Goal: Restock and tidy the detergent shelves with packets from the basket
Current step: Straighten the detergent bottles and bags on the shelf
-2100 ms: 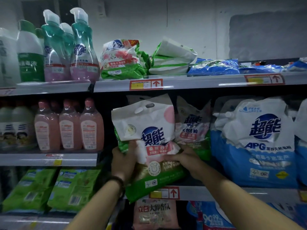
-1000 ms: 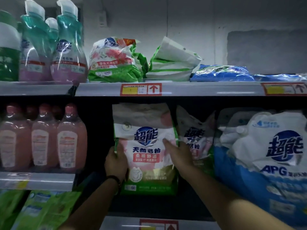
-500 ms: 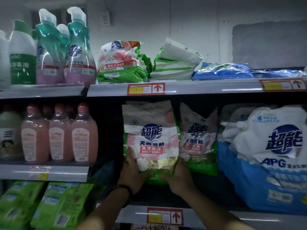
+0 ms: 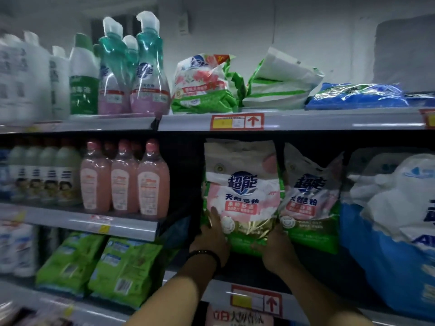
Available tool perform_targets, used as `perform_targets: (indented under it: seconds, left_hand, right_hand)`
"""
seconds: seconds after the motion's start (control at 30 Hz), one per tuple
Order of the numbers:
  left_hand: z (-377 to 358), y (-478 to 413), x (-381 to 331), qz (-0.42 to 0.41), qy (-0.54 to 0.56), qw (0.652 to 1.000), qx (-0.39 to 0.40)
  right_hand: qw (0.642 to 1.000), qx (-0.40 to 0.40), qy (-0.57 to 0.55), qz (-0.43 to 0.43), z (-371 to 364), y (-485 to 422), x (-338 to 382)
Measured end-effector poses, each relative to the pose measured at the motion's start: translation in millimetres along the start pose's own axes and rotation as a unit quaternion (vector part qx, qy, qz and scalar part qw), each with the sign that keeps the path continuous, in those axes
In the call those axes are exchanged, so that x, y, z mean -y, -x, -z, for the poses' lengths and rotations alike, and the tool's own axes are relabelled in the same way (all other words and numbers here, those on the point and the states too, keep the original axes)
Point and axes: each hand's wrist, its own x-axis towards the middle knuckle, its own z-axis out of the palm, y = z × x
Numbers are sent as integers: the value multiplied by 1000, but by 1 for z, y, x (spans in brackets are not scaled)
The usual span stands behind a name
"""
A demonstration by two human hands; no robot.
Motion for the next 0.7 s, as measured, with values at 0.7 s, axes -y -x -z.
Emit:
perform_targets:
  seconds: [0.7]
  left_hand:
    - [182,92,124,185,88,973,-108]
  right_hand:
    - [948,68,-305,67,-23,123,199]
